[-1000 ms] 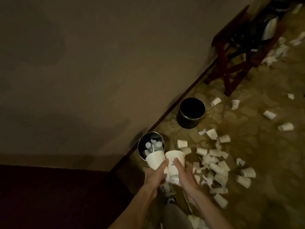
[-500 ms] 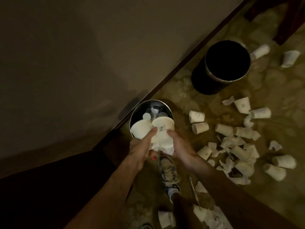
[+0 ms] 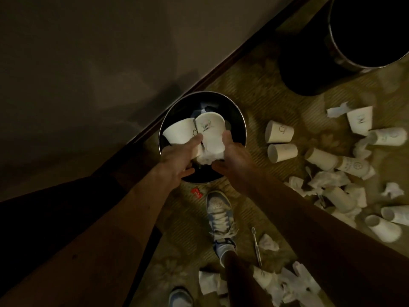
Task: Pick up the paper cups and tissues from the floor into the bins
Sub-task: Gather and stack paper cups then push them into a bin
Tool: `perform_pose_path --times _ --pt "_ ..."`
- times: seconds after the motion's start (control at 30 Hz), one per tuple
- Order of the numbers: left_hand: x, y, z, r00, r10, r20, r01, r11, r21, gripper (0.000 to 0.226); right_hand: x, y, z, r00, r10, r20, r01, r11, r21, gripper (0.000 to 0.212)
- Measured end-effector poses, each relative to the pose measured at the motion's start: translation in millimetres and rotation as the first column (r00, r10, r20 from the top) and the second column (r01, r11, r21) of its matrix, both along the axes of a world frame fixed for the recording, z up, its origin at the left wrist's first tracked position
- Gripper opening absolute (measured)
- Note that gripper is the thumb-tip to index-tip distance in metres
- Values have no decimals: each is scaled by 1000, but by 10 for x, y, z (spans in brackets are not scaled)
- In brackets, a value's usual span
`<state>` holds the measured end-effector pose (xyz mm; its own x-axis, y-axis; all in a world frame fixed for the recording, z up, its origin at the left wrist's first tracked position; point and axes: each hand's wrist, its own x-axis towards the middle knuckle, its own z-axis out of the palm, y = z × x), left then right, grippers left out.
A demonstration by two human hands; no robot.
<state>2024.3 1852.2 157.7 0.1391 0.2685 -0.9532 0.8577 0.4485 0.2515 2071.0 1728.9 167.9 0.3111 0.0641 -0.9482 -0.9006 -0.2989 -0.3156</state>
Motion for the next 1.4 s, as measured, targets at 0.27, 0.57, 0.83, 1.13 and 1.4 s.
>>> perform_pose_path --times 0.27,0.57,0.83,1.13,1.4 --pt "-189 142 54 906 -423 -31 414 865 285 50 -253 -251 165 993 67 93 -69 997 27 28" --pt "68 -23 1608 -18 -971 -240 863 -137 487 35 -1425 -878 1312 852 237 467 -200 971 -129 19" --pt "-737 -1198 4069 -489 -772 -407 527 -633 568 26 -2775 -1816 3061 784 333 524 -232 940 -250 13" --pt "-2667 -2331 5294 -647 -662 -379 352 -699 622 28 -4779 -2433 4616 802 142 581 43 956 -292 10" --pt "-3874 -2728 5328 -764 -614 -196 319 -624 713 31 -6243 -2962 4680 852 -2 523 181 940 -291 16"
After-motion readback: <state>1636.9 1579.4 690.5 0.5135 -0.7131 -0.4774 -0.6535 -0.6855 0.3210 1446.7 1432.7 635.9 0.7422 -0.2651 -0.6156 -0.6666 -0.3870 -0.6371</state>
